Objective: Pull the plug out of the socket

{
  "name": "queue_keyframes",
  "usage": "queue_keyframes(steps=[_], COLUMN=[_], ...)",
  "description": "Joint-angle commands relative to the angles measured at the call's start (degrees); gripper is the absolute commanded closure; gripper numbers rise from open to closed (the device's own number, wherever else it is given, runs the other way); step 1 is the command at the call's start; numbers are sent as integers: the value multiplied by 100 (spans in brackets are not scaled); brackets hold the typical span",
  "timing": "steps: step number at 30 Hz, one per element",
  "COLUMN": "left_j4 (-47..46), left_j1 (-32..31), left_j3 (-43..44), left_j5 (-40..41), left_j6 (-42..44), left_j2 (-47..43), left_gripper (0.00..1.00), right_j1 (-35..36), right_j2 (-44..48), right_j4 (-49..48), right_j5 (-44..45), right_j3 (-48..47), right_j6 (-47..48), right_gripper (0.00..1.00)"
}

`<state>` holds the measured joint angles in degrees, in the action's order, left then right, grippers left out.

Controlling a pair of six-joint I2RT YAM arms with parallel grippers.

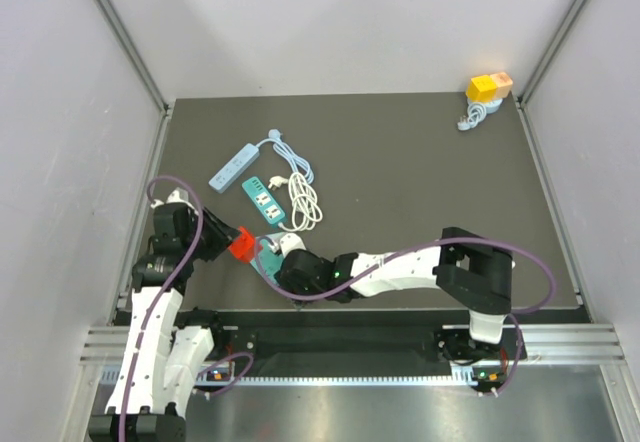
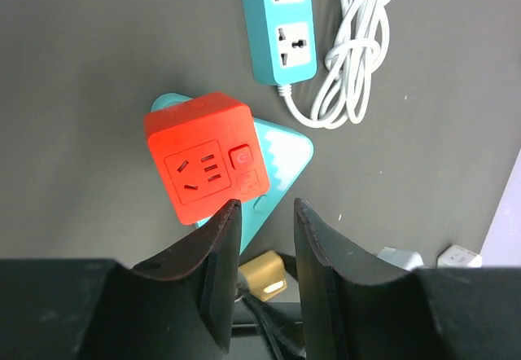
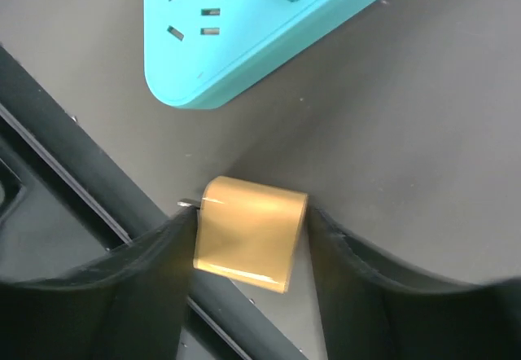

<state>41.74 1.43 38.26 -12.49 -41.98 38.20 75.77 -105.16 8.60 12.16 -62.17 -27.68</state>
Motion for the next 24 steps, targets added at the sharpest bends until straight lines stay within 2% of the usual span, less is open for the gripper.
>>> queue_keyframes(steps=[1, 2, 3, 6, 11, 16, 18, 21, 24], left_j4=[133, 133, 142, 194, 160, 89, 46, 1, -43], left_j1=[-11, -11, -11, -11, -11, -11, -11, -11, -11], left_j3=[191, 191, 199, 243, 235, 164, 129, 76, 50], left_j5=[98, 106, 141, 177, 168, 142, 124, 63, -8], left_j6=[154, 181, 198, 260, 339, 366, 366, 339, 322], left_j2=[-93, -93, -102, -93, -145, -119, -76, -40, 3], left_gripper=[63, 62, 63, 62, 62, 62, 61, 61, 61], right_j1=[61, 61, 52, -9, -500, -1379, -1869, -2319, -2312], right_j2=[-39, -4, 109, 531, 1427, 2833, 3466, 4082, 4267], right_j4=[317, 326, 370, 554, 1029, 1372, 1381, 1468, 1557], right_j5=[313, 365, 514, 945, 1350, 1412, 1359, 1244, 1017], right_j3=[-138, -111, -41, 231, 1003, 1988, 2646, 2921, 3062], right_j6=[-158, -219, -255, -457, -974, -1353, -1319, -1117, -1055], right_gripper=[54, 61, 77, 94, 95, 95, 94, 93, 92])
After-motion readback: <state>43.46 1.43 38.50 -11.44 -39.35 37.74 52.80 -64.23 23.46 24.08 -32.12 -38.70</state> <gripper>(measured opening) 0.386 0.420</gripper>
